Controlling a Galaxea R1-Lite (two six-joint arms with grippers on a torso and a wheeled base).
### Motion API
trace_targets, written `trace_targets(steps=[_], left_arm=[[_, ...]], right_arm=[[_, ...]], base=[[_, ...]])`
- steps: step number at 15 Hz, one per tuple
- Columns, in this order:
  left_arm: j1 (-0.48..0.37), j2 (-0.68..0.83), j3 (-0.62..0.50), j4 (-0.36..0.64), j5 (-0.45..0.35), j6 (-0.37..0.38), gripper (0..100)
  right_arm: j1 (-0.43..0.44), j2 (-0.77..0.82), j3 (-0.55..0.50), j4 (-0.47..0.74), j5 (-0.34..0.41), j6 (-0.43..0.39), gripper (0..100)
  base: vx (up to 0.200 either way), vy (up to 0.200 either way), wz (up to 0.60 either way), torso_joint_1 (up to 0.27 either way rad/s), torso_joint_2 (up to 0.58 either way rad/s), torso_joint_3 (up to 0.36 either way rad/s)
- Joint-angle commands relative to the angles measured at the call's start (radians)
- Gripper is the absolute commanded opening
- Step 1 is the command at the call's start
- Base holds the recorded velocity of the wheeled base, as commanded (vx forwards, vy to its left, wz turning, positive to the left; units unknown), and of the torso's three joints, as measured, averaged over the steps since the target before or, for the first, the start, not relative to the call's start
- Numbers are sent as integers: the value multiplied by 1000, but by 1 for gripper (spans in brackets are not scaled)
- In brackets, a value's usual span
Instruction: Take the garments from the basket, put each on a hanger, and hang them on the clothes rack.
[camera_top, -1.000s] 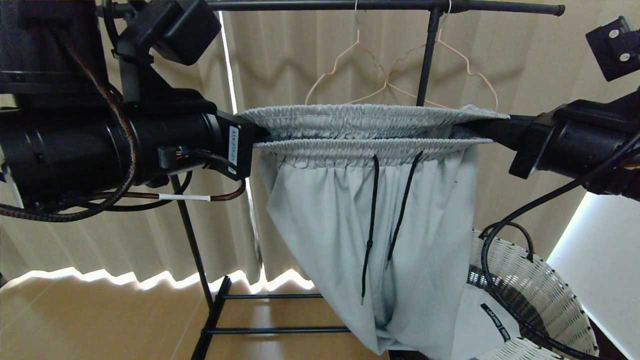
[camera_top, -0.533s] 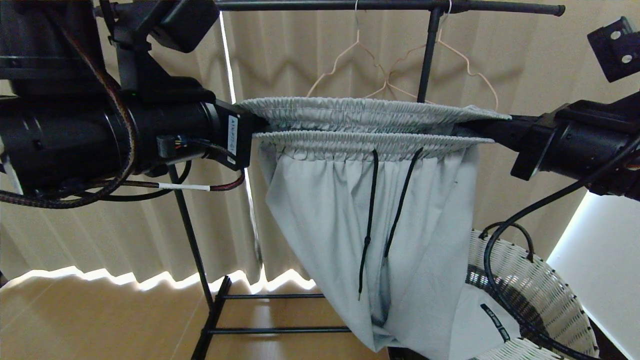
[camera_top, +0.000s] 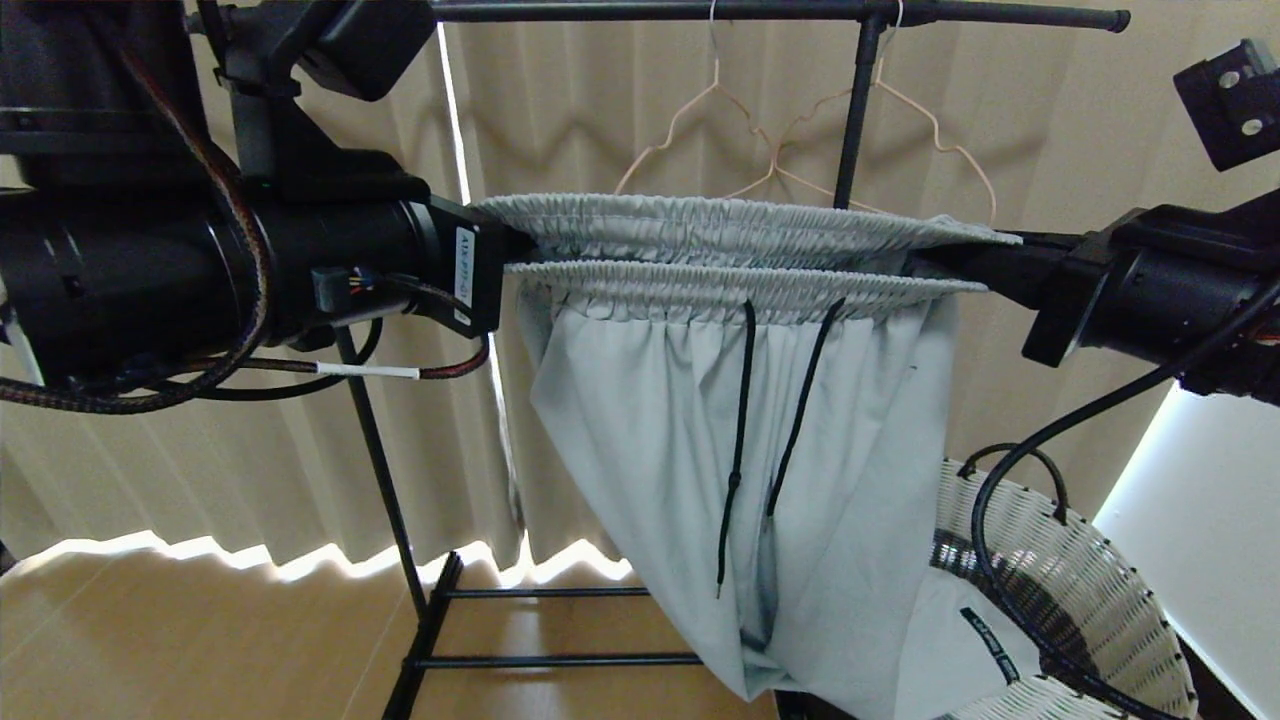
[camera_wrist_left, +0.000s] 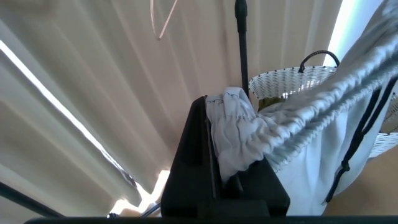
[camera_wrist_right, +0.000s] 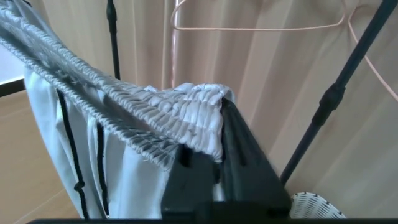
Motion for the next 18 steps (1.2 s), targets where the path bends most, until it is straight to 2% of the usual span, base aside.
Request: trace_targets(steps=[1, 3, 5, 6, 7, 8, 9, 11, 12, 13, 14, 18], left_arm=[[0, -1, 2, 0, 0, 0, 0], [0, -1, 3, 0, 0, 0, 0], [3, 1, 9, 0, 2, -6, 0], [3, -1, 17, 0, 2, -8, 0], [3, -1, 18, 0, 2, -9, 0], [26, -4, 38, 0, 2, -8, 0], [40, -4, 58, -2, 3, -6, 0], [61, -5, 117, -22, 3, -25, 0], [66, -4, 152, -75, 3, -34, 0], [67, -2, 157, -83, 2, -35, 0], [83, 2, 199, -163, 3, -31, 0], [86, 1, 207, -169, 3, -31, 0]], right_arm=[[1, -1, 2, 0, 0, -1, 100], [1, -1, 11, -7, -3, -1, 100], [13, -25, 72, -28, 3, 10, 100], [32, -42, 121, -91, 6, 13, 100], [35, -44, 128, -102, 6, 13, 100], [47, -51, 204, -229, 12, 12, 100], [52, -61, 247, -267, 18, 12, 100], [71, -105, 309, -284, 64, 19, 100], [76, -130, 324, -284, 100, 36, 100], [76, -131, 325, -284, 104, 39, 100], [76, -156, 329, -284, 123, 50, 100], [76, -203, 387, -281, 123, 50, 100]], base=[[0, 0, 0, 0, 0, 0], [0, 0, 0, 0, 0, 0], [0, 0, 0, 0, 0, 0], [0, 0, 0, 0, 0, 0], [0, 0, 0, 0, 0, 0], [0, 0, 0, 0, 0, 0], [0, 0, 0, 0, 0, 0], [0, 0, 0, 0, 0, 0], [0, 0, 0, 0, 0, 0], [0, 0, 0, 0, 0, 0], [0, 0, 0, 0, 0, 0], [0, 0, 0, 0, 0, 0]])
